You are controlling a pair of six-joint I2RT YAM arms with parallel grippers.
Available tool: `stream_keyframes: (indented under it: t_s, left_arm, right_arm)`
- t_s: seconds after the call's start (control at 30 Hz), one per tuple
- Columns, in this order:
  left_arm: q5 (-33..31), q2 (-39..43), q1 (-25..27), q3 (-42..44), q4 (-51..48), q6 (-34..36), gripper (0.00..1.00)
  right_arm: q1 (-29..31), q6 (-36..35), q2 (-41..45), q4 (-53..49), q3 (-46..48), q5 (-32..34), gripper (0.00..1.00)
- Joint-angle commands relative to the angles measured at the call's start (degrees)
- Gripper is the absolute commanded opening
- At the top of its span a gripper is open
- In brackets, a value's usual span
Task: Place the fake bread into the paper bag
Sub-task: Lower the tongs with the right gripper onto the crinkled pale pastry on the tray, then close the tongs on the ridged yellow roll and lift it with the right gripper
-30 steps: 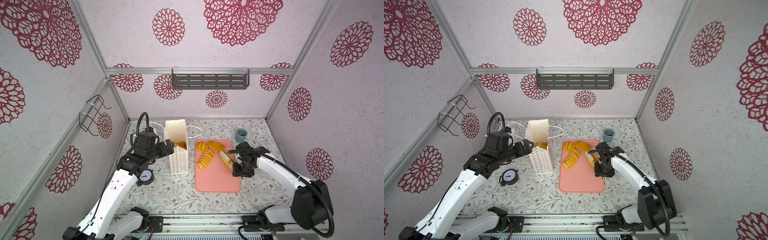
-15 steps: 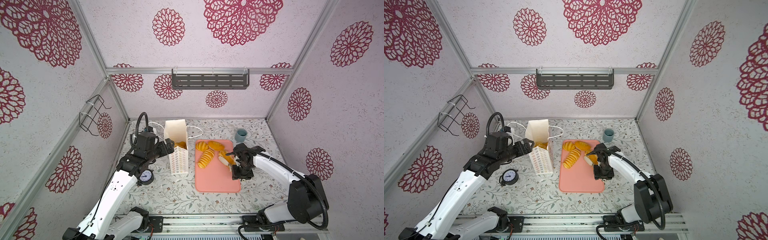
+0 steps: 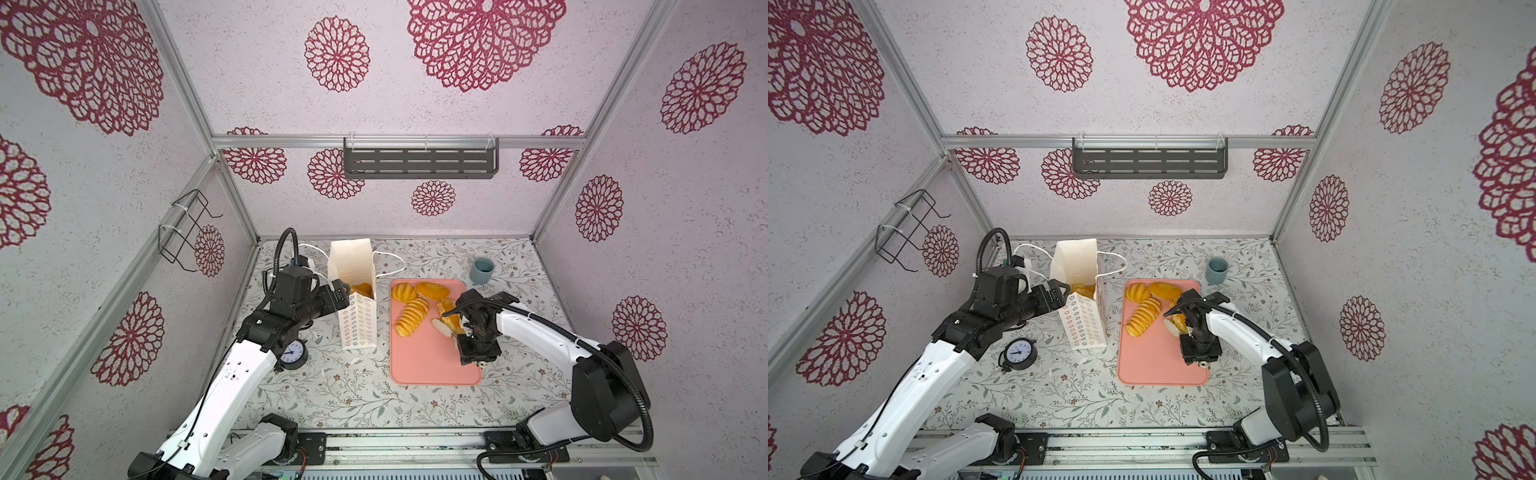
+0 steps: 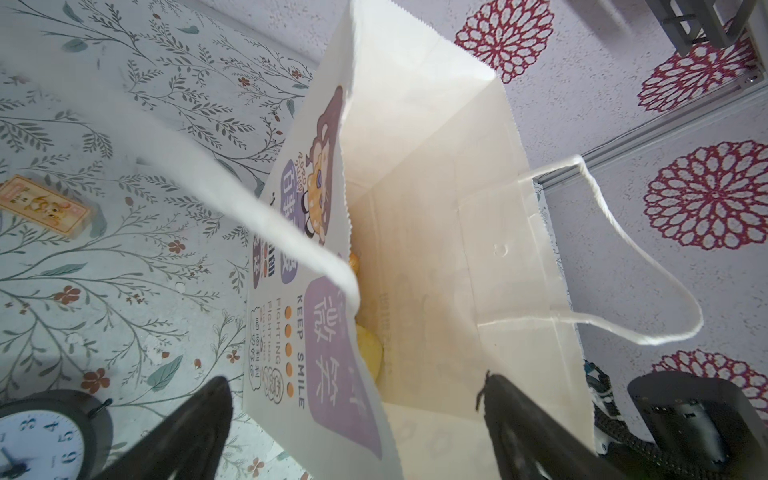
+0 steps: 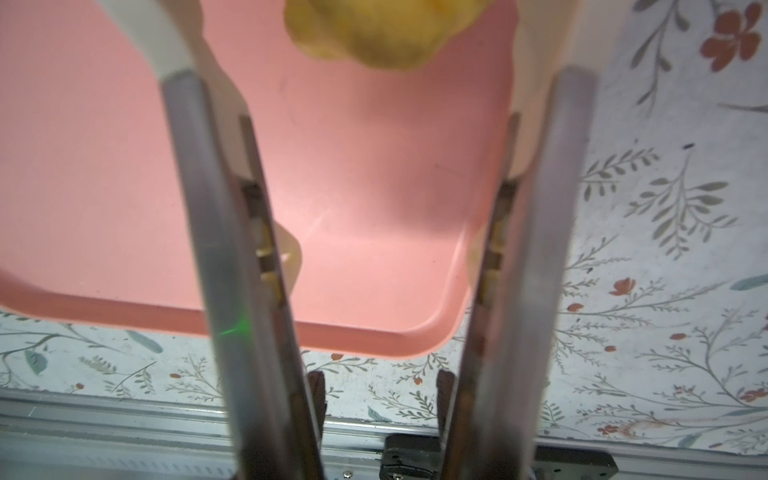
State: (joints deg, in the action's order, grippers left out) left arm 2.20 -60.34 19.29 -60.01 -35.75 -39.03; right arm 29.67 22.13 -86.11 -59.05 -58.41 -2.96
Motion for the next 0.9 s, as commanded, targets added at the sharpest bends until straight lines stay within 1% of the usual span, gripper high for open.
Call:
stream_keyframes:
  t_s: [0.0,0.3,0.53,0.7,0.87]
  left_arm:
    - [0.3,0.8,-0.7,0.2,1.6,0.3,0.97]
    - [0.8,0.5,-1.0,-0.6,1.3,0.5,0.97]
    - [0.9,0.0,-1.0,-1.5,1.2,0.2,0.99]
    - [0.8,-0.1,-1.0,-2.4,1.0,-0.2,0.88]
    - [0.7,-0.3,-1.0,-3.5,-0.3,-0.3,0.67]
  right_arm:
    - [0.4,1.1,-0.2,-1.3,-1.6,3.8,0.44]
    - [0.6,3.0,4.2,-2.5,-2.4,4.0,0.28]
    - [0.5,4.4,9.2,-4.7,-3.2,2.3,0.22]
    - [0.5,6.2,13.7,-5.8,-5.8,0.8,0.21]
    - [0.8,7.0,16.9,-7.4,-14.5,0.4,0.18]
